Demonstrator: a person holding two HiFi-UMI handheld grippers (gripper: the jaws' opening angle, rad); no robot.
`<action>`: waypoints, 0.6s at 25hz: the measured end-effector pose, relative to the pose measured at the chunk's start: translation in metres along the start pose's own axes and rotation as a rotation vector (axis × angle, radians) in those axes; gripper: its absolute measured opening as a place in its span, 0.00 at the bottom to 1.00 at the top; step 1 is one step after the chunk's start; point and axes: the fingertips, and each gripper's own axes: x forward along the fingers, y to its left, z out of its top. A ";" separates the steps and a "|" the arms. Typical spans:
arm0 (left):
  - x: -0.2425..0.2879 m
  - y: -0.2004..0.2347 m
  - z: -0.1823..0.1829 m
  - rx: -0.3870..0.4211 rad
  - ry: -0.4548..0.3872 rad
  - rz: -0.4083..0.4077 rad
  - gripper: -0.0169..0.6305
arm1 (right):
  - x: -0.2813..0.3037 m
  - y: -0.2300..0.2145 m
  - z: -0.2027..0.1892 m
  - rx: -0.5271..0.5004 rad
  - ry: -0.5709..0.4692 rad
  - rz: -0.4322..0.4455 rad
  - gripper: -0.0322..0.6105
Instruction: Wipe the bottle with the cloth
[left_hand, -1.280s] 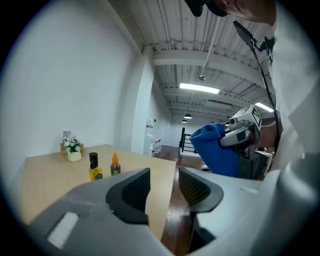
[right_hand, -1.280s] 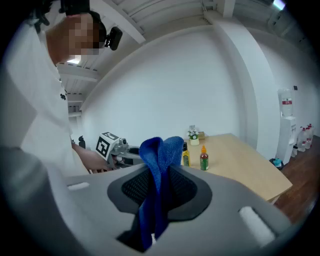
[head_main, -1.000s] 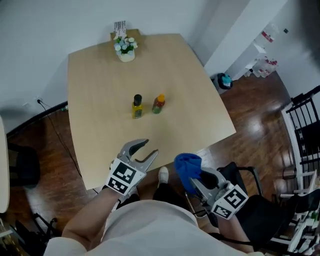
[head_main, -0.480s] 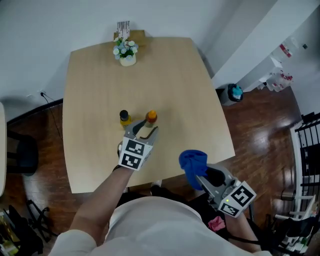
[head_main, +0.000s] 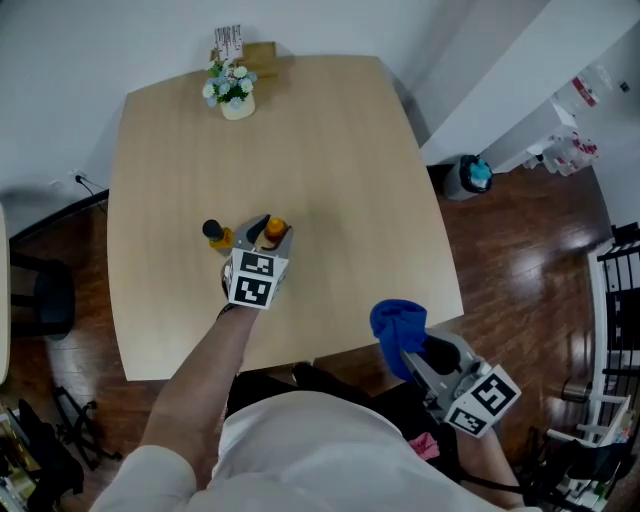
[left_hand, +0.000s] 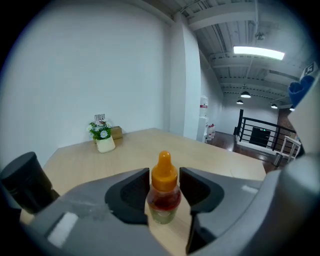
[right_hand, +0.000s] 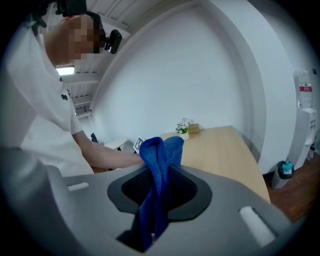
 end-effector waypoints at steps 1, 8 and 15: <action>0.002 0.001 0.000 -0.001 0.002 0.000 0.30 | -0.001 -0.003 -0.001 0.002 -0.001 0.000 0.19; 0.001 -0.003 0.002 -0.020 0.005 -0.022 0.27 | -0.002 -0.018 0.001 0.002 -0.017 0.006 0.19; -0.045 -0.034 0.028 0.011 -0.042 -0.132 0.27 | 0.021 -0.012 0.023 -0.034 -0.065 0.052 0.19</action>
